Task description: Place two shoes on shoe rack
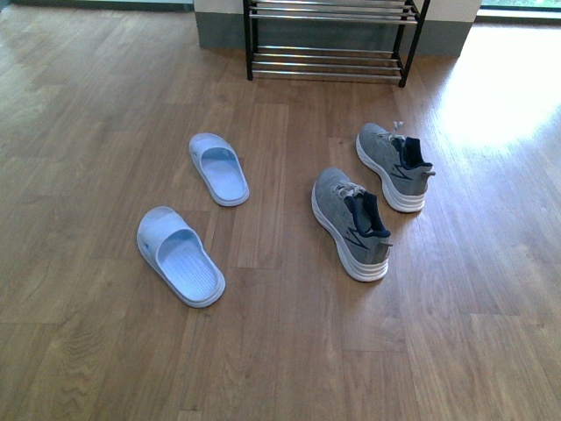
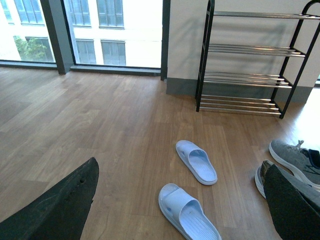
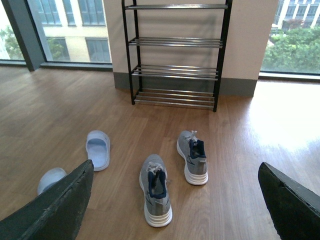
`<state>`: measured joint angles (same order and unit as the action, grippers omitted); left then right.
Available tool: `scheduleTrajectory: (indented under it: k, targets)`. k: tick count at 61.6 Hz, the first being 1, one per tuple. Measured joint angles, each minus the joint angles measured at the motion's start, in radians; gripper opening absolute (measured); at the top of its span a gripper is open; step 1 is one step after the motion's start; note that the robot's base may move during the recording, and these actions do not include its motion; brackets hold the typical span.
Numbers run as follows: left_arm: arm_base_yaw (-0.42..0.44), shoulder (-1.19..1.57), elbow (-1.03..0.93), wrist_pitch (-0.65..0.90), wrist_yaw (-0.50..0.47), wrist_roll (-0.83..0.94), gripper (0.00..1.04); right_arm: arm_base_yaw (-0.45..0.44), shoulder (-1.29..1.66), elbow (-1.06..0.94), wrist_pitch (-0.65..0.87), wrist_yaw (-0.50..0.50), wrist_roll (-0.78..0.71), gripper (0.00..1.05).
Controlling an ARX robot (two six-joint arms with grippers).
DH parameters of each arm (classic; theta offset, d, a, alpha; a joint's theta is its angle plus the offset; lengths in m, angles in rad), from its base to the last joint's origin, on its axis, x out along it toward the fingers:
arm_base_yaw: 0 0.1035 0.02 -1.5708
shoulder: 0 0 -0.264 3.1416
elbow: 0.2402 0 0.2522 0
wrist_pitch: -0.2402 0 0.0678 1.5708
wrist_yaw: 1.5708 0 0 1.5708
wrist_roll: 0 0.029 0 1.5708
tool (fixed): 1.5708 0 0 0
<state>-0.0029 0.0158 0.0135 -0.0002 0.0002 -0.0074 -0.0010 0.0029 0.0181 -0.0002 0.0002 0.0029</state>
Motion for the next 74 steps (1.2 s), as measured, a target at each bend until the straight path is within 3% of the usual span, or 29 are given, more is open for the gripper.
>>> scheduleTrajectory:
  k: [74]
  targets:
    - [0.000, 0.000, 0.000, 0.000, 0.000, 0.000, 0.95, 0.000, 0.000, 0.000, 0.000, 0.000, 0.000, 0.95]
